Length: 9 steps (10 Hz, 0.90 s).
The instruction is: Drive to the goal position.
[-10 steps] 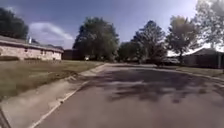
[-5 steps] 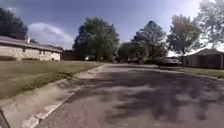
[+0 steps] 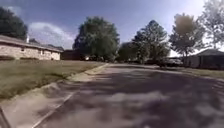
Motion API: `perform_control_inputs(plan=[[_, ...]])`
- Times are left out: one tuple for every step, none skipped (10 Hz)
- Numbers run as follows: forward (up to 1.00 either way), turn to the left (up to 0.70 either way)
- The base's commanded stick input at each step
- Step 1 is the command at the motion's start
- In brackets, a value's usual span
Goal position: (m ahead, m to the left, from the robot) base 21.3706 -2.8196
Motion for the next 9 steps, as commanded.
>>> perform_control_inputs(plan=[[1.00,0.00],[1.00,0.00],[1.00,0.00],[1.00,0.00],[1.00,0.00],[1.00,0.00],[1.00,0.00],[1.00,0.00],[1.00,0.00]])
